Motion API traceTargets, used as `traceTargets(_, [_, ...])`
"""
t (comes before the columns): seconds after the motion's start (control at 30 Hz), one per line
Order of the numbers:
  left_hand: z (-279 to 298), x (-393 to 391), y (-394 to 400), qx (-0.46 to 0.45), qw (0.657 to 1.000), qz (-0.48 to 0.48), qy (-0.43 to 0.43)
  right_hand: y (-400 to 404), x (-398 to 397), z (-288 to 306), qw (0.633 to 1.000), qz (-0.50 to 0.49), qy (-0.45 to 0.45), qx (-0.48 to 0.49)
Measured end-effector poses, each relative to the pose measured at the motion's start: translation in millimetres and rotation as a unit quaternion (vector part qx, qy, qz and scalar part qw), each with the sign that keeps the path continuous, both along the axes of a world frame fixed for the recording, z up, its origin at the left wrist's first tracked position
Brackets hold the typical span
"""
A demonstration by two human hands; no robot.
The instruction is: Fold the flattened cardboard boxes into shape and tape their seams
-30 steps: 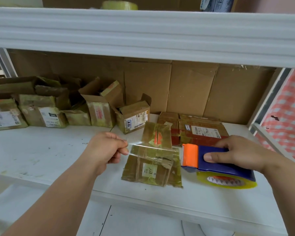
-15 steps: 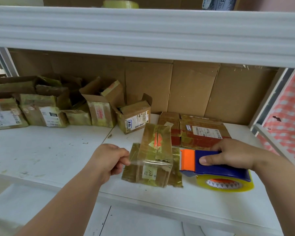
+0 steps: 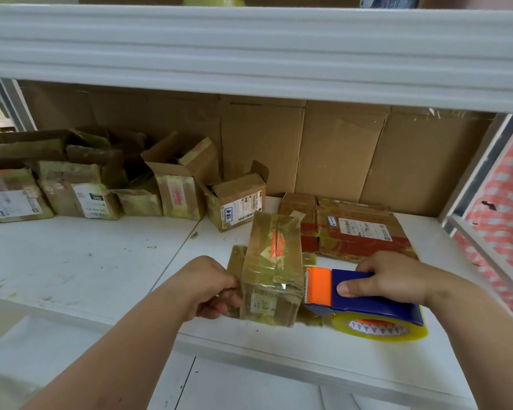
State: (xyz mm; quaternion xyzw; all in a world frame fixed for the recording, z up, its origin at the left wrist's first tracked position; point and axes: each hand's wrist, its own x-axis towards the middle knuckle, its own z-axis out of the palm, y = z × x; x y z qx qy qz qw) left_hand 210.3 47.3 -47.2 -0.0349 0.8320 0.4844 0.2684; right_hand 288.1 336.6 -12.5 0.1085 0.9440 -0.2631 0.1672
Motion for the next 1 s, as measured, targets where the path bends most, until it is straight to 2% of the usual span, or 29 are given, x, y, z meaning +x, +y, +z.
traceTargets(0.17, [3,-4,1,-0.107,0.992,-0.069,-0.003,0,1,-1,1.000,-0.005,0.010,0.010])
traceTargets(0.27, [-5,-1,0,-0.132,0.987,-0.090,0.011,0,1,-1,1.000,-0.003,0.016,0.012])
traceTargets(0.33, [-13,-3,1,-0.135,0.984,-0.075,0.092,0,1,-2,1.000,-0.001,0.019,0.005])
traceTargets(0.43, [-15,-6,6,-0.101,0.950,-0.053,0.291,2,0,-3,1.000,0.001,0.021,0.001])
traceTargets(0.5, [-5,-4,13,-0.055,0.907,-0.122,0.399,3,0,-5,1.000,0.001,0.023,0.001])
traceTargets(0.53, [0,-1,18,-0.070,0.879,-0.192,0.430,4,0,-5,1.000,0.000,0.024,0.002])
traceTargets(0.63, [-1,5,31,-0.223,0.796,-0.391,0.405,5,1,-6,0.999,-0.007,0.030,0.009])
traceTargets(0.73, [-9,0,31,-0.301,0.759,-0.440,0.374,5,3,-8,0.999,-0.005,0.031,0.022])
traceTargets(0.83, [-4,-4,32,-0.332,0.748,-0.455,0.352,4,3,-8,0.999,-0.003,0.033,0.031])
traceTargets(1.0, [-8,5,47,-0.331,0.763,-0.427,0.355,4,2,-7,0.999,-0.002,0.034,0.030])
